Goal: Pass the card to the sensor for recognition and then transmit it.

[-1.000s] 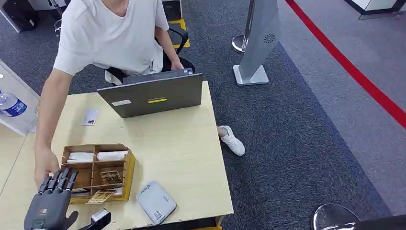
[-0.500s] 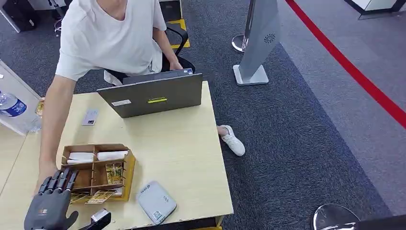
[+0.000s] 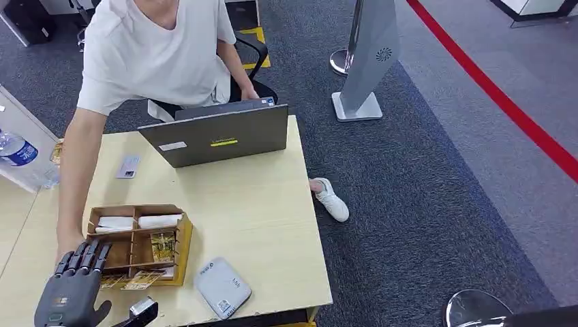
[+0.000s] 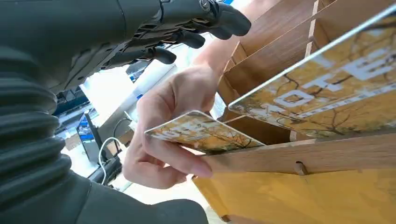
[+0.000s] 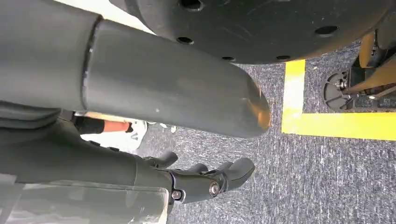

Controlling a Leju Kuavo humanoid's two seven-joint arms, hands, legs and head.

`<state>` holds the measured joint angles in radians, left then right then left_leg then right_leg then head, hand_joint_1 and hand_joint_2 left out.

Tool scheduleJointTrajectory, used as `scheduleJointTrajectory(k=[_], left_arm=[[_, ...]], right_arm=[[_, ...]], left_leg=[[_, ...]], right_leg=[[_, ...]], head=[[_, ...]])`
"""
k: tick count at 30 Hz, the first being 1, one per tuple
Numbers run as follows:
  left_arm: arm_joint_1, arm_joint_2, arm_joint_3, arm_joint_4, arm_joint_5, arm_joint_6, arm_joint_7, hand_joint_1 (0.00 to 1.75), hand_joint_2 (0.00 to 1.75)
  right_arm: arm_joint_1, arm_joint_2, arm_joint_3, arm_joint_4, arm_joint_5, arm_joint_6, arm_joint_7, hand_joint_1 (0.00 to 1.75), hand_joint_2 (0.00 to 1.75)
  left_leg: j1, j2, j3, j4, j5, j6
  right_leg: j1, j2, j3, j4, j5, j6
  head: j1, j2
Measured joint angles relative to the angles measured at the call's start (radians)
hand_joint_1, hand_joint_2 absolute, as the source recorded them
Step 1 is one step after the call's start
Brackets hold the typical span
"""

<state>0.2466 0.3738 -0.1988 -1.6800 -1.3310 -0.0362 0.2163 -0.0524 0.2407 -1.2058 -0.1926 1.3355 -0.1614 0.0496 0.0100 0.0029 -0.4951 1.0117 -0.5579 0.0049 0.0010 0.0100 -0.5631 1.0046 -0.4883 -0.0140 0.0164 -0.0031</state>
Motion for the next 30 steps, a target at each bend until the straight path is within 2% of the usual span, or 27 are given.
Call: scheduleJointTrajectory(k=[24, 25, 30], left_arm=[[0.010, 0.000, -0.001, 0.000, 0.001, -0.003, 0.000, 0.00, 1.75], [0.010, 0.000, -0.001, 0.000, 0.001, -0.003, 0.000, 1.75, 1.75], [0.009, 0.001, -0.002, 0.000, 0.015, 0.016, -0.011, 1.75, 1.75]], right_arm=[[0.000, 0.000, -0.001, 0.000, -0.003, -0.002, 0.000, 0.00, 0.00], [0.000, 0.000, -0.001, 0.000, -0.003, -0.002, 0.000, 0.00, 0.00], [0.000, 0.000, -0.002, 0.000, -0.006, -0.005, -0.005, 0.00, 0.00]], left_leg=[[0.000, 0.000, 0.000, 0.000, 0.000, 0.000], [0.000, 0.000, 0.000, 0.000, 0.000, 0.000], [0.000, 0.000, 0.000, 0.000, 0.000, 0.000]], right_leg=[[0.000, 0.000, 0.000, 0.000, 0.000, 0.000], [0.000, 0.000, 0.000, 0.000, 0.000, 0.000], [0.000, 0.000, 0.000, 0.000, 0.000, 0.000]], head=[[0.000, 0.000], [0.000, 0.000], [0.000, 0.000]])
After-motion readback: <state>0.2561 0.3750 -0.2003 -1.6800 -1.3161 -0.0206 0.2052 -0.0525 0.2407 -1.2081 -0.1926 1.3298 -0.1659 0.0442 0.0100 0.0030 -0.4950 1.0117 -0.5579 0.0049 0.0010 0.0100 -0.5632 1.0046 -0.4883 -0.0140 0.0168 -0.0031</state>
